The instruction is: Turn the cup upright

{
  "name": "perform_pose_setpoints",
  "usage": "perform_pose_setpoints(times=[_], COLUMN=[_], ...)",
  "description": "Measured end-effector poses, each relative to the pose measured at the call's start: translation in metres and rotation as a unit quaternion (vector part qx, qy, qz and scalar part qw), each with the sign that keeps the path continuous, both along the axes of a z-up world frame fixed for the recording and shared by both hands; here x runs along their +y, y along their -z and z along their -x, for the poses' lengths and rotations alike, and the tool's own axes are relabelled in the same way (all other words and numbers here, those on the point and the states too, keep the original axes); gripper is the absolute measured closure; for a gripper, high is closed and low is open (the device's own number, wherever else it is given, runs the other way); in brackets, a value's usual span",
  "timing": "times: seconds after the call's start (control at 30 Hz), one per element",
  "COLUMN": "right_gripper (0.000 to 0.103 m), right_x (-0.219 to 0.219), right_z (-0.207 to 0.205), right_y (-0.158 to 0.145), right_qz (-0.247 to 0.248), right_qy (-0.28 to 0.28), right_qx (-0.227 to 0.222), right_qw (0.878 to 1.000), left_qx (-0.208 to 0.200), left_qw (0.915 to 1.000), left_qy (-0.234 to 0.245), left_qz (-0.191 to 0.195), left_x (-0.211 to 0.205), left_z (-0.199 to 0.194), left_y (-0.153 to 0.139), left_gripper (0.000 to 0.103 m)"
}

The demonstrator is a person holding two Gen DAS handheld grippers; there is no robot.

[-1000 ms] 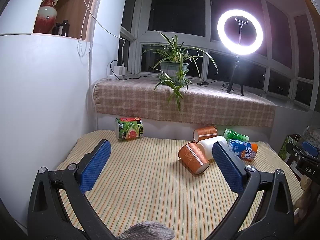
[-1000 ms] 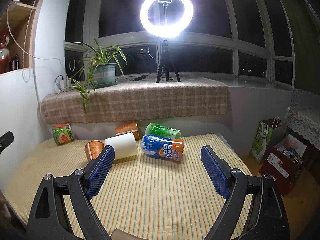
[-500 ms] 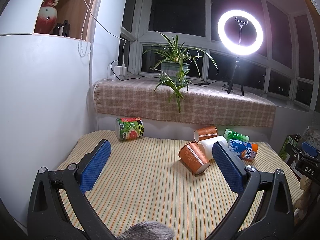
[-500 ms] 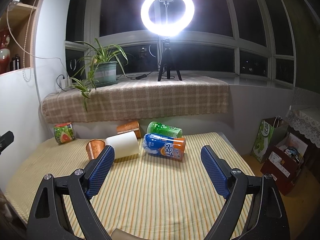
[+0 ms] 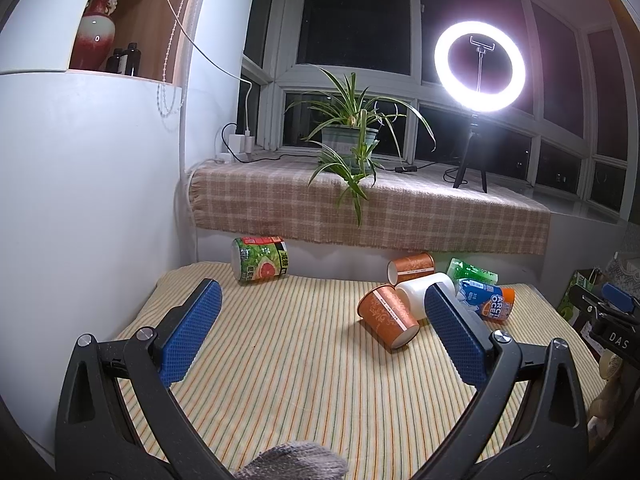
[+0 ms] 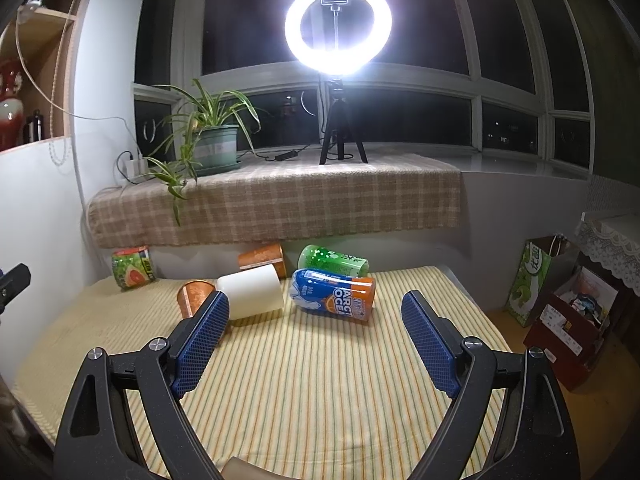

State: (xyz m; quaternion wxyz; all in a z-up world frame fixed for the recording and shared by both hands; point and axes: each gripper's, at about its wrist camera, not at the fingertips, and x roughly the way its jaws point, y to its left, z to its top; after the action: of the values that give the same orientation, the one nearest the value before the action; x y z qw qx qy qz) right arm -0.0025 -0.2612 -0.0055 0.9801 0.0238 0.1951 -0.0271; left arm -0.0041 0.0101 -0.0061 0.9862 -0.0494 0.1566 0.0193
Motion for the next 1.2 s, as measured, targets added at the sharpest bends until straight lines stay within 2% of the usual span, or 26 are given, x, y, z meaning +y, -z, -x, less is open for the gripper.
perform_pose_setpoints(times=[0.63, 1.03, 1.2], right_gripper=[0.015, 0.015, 0.015], right_x=[0.009, 0.034, 0.049], right_z=[-0.005, -0.037, -0.060], right_y=[0.007, 0.014, 0.020], right_qz=[-0.005, -0.009, -0.015], right_qy=[-0.023, -0.085, -0.121], right_qx=[0.016, 0.050, 0.077], right_qw=[1.000, 0.995, 0.990], left_qx=[0.002, 0.017, 0.022], left_qw=[1.0000, 0.9998, 0.9997], left_qy=[0.001, -0.002, -0.010], left_qz=[-0.002, -0.011, -0.010], left_x=[0.002, 0.011, 0.015], left_z=[-0.001, -0.003, -0.004], left_y=[0.001, 0.011, 0.012], left_gripper=[0.000, 0.000, 0.000])
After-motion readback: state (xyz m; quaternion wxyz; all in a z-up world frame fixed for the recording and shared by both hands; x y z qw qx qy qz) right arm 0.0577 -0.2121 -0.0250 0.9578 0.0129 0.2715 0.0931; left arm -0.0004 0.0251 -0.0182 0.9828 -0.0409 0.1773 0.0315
